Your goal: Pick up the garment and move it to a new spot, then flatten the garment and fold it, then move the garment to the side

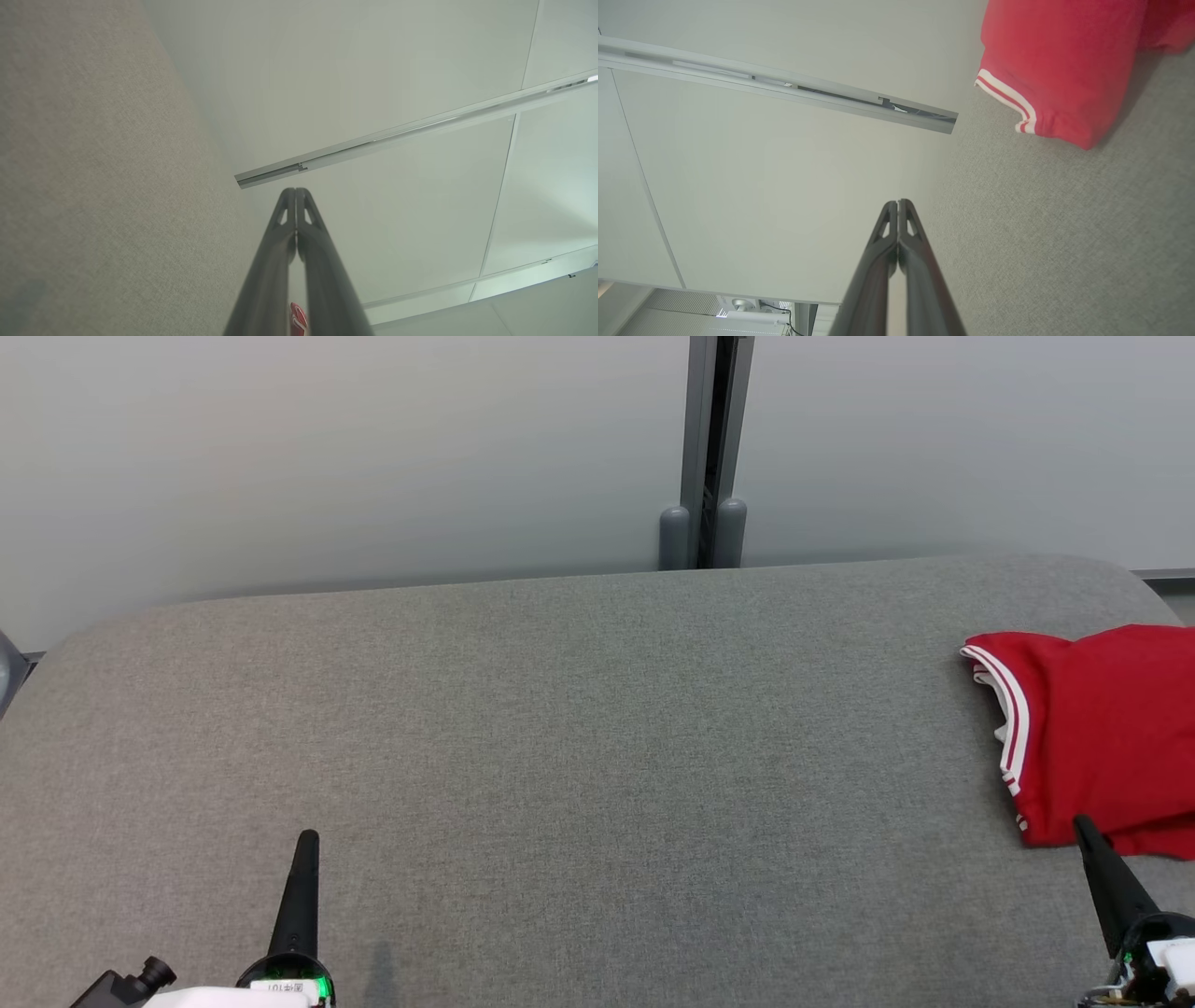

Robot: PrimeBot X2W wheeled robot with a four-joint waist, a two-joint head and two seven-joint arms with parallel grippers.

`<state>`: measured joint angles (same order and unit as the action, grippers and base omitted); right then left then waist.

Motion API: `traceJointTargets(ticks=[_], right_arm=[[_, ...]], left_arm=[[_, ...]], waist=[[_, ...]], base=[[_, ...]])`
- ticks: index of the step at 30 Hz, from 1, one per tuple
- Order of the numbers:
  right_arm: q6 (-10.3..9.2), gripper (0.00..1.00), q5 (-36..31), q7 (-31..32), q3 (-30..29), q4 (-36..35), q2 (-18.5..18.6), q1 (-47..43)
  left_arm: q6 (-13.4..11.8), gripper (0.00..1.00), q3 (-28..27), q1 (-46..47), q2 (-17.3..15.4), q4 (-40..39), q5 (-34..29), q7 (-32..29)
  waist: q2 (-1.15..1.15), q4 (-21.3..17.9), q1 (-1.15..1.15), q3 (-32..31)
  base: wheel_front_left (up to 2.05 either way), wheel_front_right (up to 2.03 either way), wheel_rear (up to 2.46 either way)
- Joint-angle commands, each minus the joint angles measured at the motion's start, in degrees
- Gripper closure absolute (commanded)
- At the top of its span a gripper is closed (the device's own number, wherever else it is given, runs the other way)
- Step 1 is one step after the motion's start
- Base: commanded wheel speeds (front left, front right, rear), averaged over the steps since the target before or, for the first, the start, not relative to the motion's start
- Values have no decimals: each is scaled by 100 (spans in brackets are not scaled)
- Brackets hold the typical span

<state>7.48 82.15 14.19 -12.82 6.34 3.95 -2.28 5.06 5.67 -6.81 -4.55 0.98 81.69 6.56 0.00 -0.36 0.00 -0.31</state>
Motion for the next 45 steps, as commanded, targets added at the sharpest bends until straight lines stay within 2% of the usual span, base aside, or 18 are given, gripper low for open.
traceJointTargets(ticks=[1, 28, 45], right_arm=[[2, 100, 136, 64, -55, -2, 26, 75], [2, 100, 1233, 359, -295, 101, -8, 106], [2, 100, 1185, 380, -324, 99, -28, 119]], left_arm=[[65, 100, -33, 87, -8, -5, 119, -17], [264, 100, -51, 127, 129, 42, 1128, -75], [264, 100, -60, 125, 137, 41, 1111, -82]], waist=[[0, 2, 0, 2], [0, 36, 0, 41], [0, 37, 0, 42]], base=[[0, 0, 0], [0, 0, 0], [0, 0, 0]])
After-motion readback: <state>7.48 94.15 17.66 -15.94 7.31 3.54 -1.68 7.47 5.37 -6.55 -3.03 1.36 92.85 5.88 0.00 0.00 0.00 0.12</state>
